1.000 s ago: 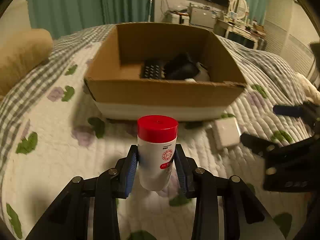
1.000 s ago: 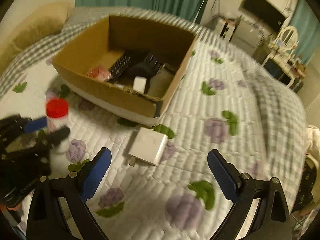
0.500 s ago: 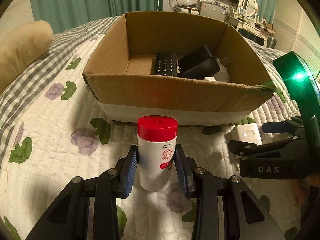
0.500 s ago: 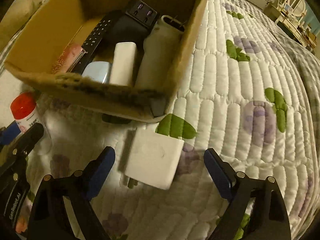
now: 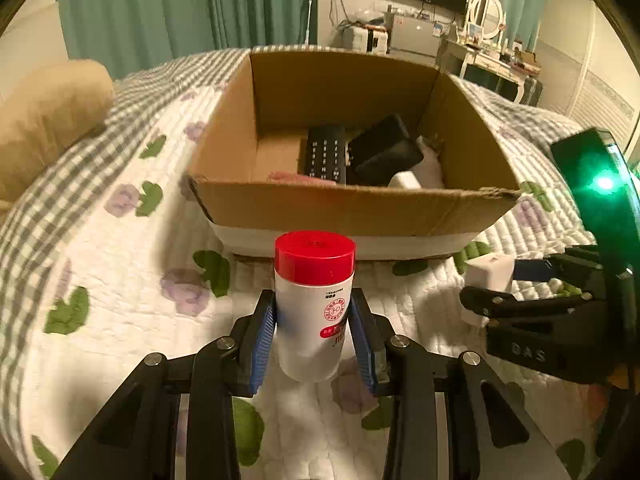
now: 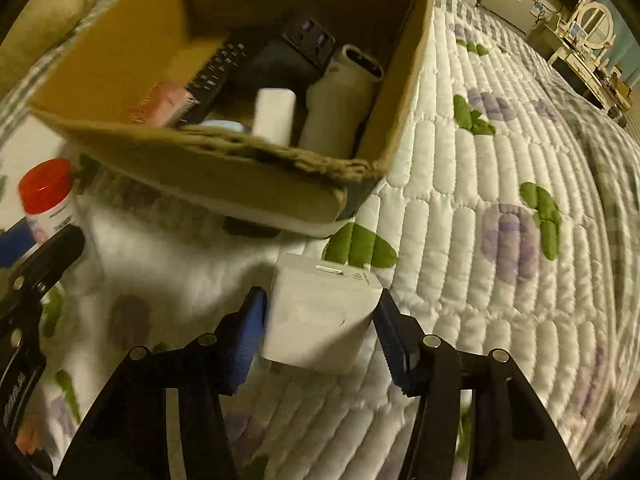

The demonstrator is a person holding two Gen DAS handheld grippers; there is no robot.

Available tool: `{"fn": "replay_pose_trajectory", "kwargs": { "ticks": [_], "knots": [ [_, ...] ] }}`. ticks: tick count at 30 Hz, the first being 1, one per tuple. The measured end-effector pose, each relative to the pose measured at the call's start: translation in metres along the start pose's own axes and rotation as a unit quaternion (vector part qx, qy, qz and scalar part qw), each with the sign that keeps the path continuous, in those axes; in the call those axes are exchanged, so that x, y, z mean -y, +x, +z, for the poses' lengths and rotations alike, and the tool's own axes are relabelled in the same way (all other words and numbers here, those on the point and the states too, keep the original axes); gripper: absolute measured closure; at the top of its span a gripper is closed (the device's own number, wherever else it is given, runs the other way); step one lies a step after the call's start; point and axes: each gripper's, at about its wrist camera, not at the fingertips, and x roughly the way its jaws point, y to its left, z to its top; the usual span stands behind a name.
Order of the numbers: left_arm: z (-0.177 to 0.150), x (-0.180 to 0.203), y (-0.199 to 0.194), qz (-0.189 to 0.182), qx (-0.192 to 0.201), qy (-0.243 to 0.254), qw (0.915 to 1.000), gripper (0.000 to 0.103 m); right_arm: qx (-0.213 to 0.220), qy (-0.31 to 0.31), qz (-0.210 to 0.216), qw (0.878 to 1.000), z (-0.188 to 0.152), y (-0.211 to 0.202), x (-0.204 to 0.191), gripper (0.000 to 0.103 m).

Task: Organize rigid objects
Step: 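Grasp the white power adapter with the right tool, then place the bottle and power adapter into the box with both tools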

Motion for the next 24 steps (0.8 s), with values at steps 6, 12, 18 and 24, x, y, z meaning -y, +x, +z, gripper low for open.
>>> {"fn": "replay_pose_trajectory", "kwargs": {
  "ticks": [6, 12, 18, 24],
  "knots": [
    [0.007, -0.004, -0.034, -0.014, 0.035, 0.008, 0.9993, 0.066, 0.037, -0.013, -0.001, 0.999, -0.012, -0.048, -0.012, 0.052],
    [0.023, -0.006, -0.061, -0.023, 0.068, 0.025, 0.9971, 0.066, 0.097, -0.017, 0.001, 0.995, -0.023, -0.104, -0.018, 0.052],
    [0.055, -0.008, -0.075, -0.026, 0.099, 0.038, 0.9940, 0.066, 0.165, -0.009, 0.012, 0.986, 0.012, -0.155, -0.023, 0.052],
    [0.089, -0.007, -0.064, -0.027, 0.119, 0.057, 0.9909, 0.066, 0.194, 0.006, 0.015, 0.981, 0.038, -0.170, -0.021, 0.052]
  ]
}}
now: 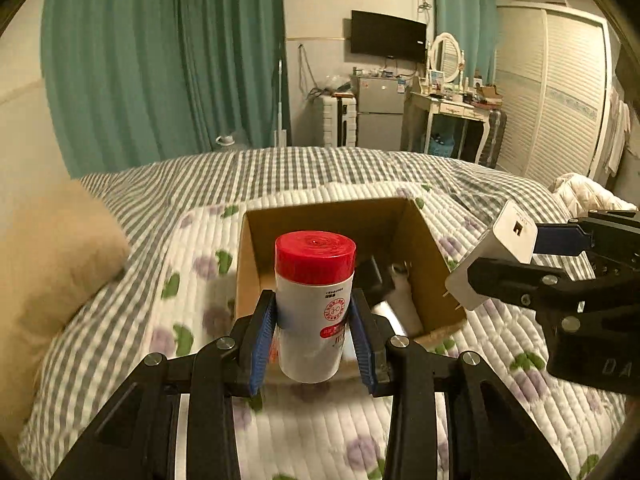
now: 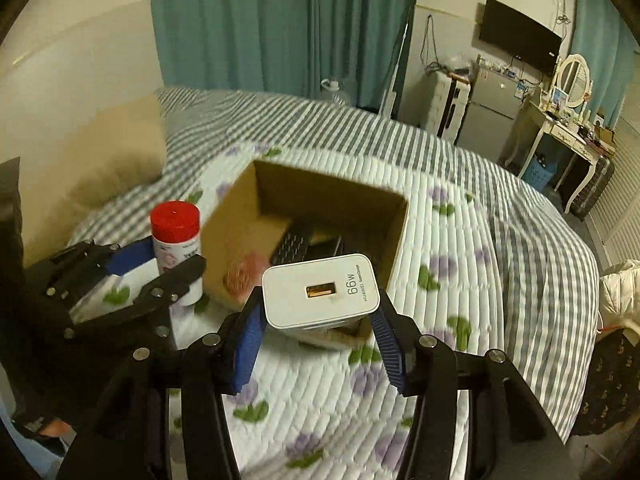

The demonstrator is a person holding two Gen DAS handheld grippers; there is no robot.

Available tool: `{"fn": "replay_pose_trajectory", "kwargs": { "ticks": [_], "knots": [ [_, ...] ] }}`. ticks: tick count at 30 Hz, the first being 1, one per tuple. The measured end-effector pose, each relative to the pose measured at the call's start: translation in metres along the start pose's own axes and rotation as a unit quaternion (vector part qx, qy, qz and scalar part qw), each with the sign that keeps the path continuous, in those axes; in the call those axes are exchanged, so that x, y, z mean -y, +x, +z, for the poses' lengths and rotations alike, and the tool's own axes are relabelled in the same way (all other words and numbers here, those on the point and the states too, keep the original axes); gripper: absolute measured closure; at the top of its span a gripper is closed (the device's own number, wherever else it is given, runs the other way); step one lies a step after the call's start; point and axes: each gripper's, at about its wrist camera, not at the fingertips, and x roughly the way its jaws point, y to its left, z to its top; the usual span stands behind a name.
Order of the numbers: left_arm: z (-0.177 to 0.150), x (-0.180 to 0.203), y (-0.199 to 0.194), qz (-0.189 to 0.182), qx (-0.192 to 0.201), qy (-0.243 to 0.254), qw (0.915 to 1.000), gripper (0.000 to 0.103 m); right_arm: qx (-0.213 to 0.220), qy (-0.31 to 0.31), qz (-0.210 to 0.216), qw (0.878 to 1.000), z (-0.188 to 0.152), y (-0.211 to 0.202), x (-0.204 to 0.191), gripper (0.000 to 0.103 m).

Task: Organize rigid objects
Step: 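Place the bottle and power adapter into the box with both tools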

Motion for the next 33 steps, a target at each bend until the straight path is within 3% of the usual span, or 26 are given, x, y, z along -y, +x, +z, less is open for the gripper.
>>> {"fn": "replay_pose_trajectory", "kwargs": {
  "ticks": [5, 17, 24, 28, 33],
  "knots": [
    [0.013, -0.002, 0.036, -0.002, -0.014, 0.009, 0.9999, 0.066, -0.007, 0.014, 0.004, 1.000, 0.009, 0.022, 0.009, 0.052],
    [-0.004, -0.006, 0.107, 0.000, -0.070, 0.007, 0.9975, 0.066, -0.051, 0.023, 0.017, 0.998, -0.002, 0.084, 0.023, 0.052],
    [-0.008, -0.005, 0.117, -0.002, -0.078, -0.001, 0.9969, 0.064, -0.060, 0.025, 0.022, 0.998, -0.005, 0.095, 0.025, 0.052],
    [-0.003, -0.008, 0.109, 0.003, -0.061, -0.002, 0.9981, 0.057, -0.062, 0.025, 0.023, 0.997, -0.007, 0.095, 0.023, 0.052],
    [0.005, -0.020, 0.093, 0.009, -0.043, -0.015, 0.9989, 0.057, -0.061, 0.022, 0.023, 0.998, -0.005, 0.092, 0.018, 0.052]
  ]
}}
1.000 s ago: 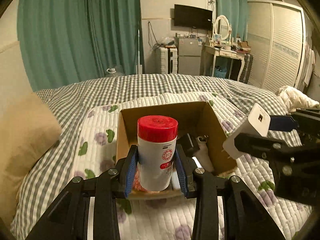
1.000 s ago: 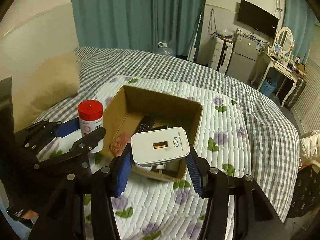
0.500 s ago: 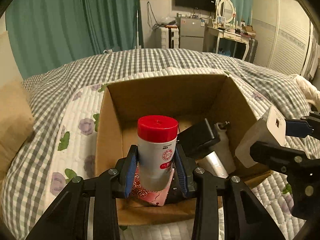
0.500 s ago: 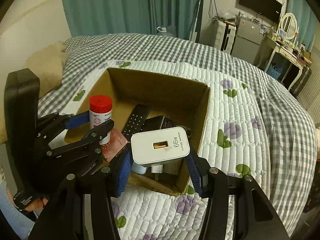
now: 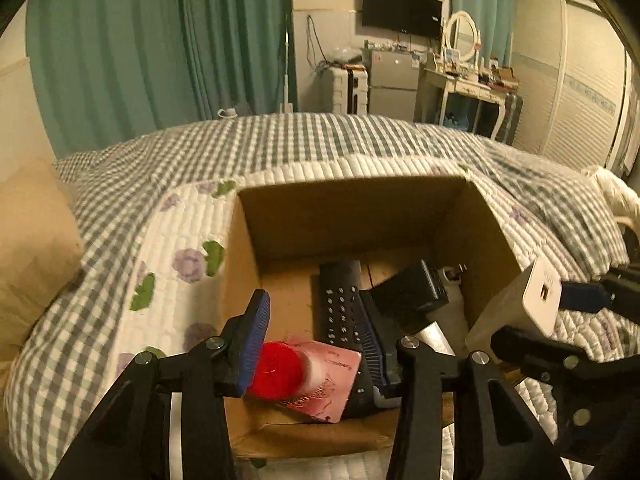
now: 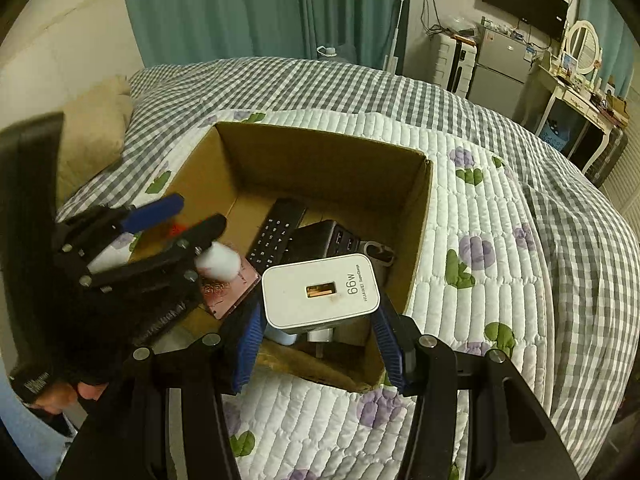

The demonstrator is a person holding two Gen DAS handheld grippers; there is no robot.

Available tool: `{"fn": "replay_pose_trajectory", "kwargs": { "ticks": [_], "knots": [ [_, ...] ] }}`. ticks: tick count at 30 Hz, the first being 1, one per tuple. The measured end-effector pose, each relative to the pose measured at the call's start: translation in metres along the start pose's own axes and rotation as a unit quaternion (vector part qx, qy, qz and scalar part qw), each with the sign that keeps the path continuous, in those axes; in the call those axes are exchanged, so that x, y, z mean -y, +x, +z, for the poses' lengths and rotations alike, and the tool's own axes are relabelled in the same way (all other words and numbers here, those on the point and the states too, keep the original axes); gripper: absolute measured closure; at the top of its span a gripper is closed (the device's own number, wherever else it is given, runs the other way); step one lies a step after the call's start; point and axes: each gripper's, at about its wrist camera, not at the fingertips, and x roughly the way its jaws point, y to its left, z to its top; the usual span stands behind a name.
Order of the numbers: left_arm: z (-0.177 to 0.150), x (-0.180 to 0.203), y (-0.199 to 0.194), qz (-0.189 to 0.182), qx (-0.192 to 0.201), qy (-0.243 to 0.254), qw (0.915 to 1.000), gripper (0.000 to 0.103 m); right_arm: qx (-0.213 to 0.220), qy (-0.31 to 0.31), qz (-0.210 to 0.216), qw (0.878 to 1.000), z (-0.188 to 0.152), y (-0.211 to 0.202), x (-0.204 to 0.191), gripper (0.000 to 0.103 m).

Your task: Organize rigid objects

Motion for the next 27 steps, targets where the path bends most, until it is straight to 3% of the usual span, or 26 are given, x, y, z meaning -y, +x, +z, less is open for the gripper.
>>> {"fn": "replay_pose_trajectory", "kwargs": {
  "ticks": [12, 14, 19, 27],
  "knots": [
    [0.004, -0.028, -0.024, 0.021, 0.031, -0.010, 0.9992, 0.057, -0.022, 0.002, 0.030, 0.999, 0.006, 0.032, -0.028, 0.051],
    [0.003, -0.032, -0.026, 0.020, 0.033, -0.011, 0.9992, 0.057, -0.003, 0.023, 0.020, 1.000, 0.010, 0.031, -0.024, 0.045],
    [-0.001, -0.035, -0.040, 0.028, 0.043, -0.005, 0.9987, 0.057, 0.039, 0.066, 0.010, 0.997, 0.018, 0.003, -0.004, 0.044],
    [0.001, -0.024, -0.103, 0.025, 0.095, 0.010, 0.9951, 0.057, 0.136, 0.073, -0.038, 0.987, -0.005, -0.091, 0.004, 0.044]
  ]
}}
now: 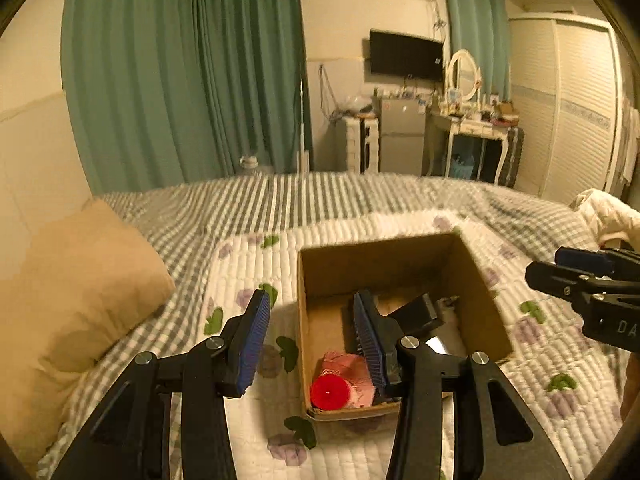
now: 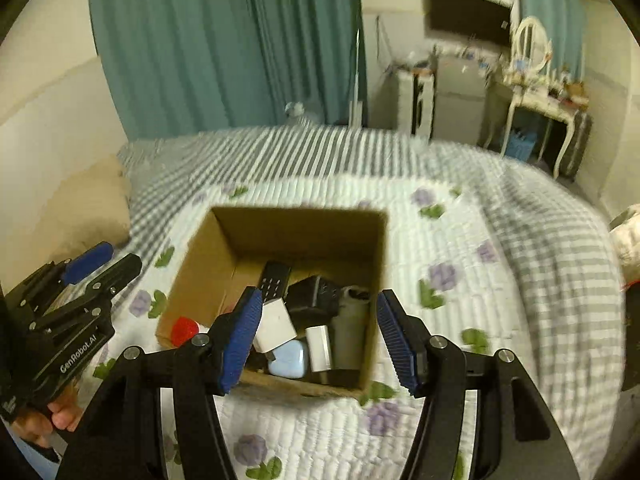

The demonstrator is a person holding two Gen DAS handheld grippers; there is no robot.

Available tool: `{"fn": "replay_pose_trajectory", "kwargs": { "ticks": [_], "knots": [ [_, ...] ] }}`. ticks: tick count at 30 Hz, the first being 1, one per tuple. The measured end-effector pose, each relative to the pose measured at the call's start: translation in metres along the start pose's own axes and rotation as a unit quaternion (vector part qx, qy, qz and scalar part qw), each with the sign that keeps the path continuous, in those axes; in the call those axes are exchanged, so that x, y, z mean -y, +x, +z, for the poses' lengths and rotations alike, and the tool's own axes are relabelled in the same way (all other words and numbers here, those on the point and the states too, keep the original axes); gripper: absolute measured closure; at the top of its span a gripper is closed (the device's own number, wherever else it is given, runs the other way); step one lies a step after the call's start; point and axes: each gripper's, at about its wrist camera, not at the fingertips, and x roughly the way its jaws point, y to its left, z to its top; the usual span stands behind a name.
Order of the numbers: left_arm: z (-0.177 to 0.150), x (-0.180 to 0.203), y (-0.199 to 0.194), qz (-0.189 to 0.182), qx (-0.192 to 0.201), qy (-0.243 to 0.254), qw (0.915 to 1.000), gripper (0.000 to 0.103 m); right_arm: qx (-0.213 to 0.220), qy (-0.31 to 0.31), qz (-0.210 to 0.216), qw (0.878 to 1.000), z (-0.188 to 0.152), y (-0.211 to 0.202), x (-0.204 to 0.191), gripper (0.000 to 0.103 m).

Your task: Organize rigid objects

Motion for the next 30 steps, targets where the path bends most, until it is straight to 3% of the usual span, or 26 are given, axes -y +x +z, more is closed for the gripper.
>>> {"fn": "replay_pose_trajectory", "kwargs": {
  "ticks": [4, 9, 13, 14, 17, 19, 25, 30],
  "knots": [
    [0.009, 0.009, -0.047, -0.002, 0.042, 0.019, 0.9989, 0.057, 0.047, -0.020, -0.016, 0.999, -0.004, -0.052, -0.009, 0.044],
    [0.008, 0.013, -0.083, -0.008, 0.069, 0.006, 0.9975, 0.041, 0.107, -0.029, -0.029, 0.993, -0.013, -0.106, -0.018, 0.043],
    [-0.007, 0.013, -0.093, -0.012, 0.098, -0.001, 0.9951, 0.007, 0.144, -0.017, -0.030, 0.989, -0.030, -0.120, -0.018, 0.031],
    [-0.012, 0.013, -0.092, -0.009, 0.104, -0.003, 0.9945, 0.004, 0.152, -0.017, -0.029, 0.988, -0.036, -0.120, -0.019, 0.031],
    [-0.029, 0.012, -0.082, -0.003, 0.101, -0.009, 0.9948, 0.001, 0.167, -0.013, -0.030, 0.985, -0.055, -0.112, -0.020, 0.019],
    [-0.038, 0.011, -0.078, 0.005, 0.098, -0.005, 0.9952, 0.001, 0.181, -0.008, -0.032, 0.983, -0.066, -0.104, -0.020, 0.002],
    [-0.064, 0.011, -0.082, 0.015, 0.132, -0.006, 0.9912, 0.000, 0.198, 0.001, -0.048, 0.979, -0.086, -0.087, -0.012, 0.000],
    [-0.074, 0.010, -0.079, 0.012, 0.127, -0.010, 0.9918, 0.000, 0.203, 0.006, -0.047, 0.978, -0.096, -0.079, -0.009, 0.000]
  ]
}}
